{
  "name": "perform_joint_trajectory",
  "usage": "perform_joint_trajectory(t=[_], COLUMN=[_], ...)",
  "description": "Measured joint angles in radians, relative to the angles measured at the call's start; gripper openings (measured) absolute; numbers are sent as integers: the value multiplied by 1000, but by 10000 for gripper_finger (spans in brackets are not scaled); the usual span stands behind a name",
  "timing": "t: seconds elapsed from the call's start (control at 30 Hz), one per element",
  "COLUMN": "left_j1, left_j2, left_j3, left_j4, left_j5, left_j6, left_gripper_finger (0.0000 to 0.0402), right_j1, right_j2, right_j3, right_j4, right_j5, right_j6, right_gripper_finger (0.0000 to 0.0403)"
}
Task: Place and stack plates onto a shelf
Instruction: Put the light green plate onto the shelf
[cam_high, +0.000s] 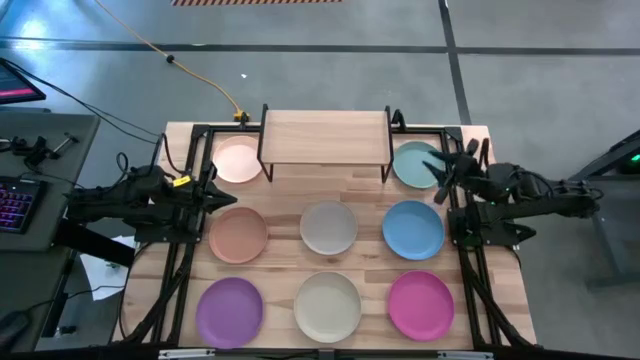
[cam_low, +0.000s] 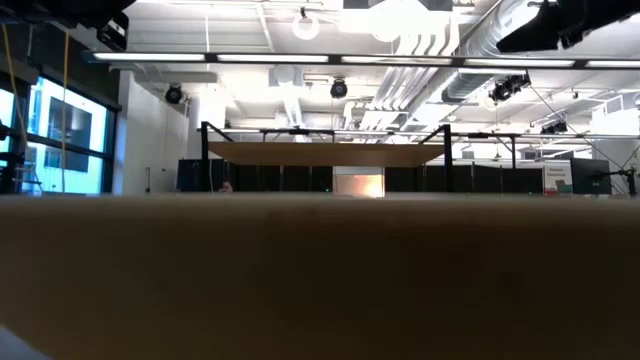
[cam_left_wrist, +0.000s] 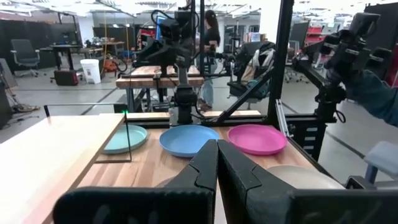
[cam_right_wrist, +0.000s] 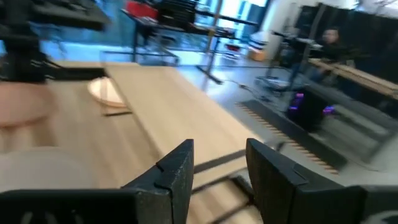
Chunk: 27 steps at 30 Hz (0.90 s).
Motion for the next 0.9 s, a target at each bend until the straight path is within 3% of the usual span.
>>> perform_joint_trajectory(t=[0.3,0.57,0.8,0.9], left_j1=[0,0,0,0], left_j2=[0,0,0,0], left_j3=[0,0,0,0], left_j4=[-1,-13,-14,-14], left_j5=[-1,-1,-2,-2], left_j6=[-23,-23,-23,-23], left_gripper_finger=[1,1,1,1], right_j1=[-201,-416,-567,-615], right_j2=[220,426,482,482], right_j3=[202,368,322,255], right_j4=[-216,-505,-602,-587], right_j5=[-36,-260,-471,-510], right_j6=[-27,-1,-1,-23], right_gripper_finger=[132,132,132,132])
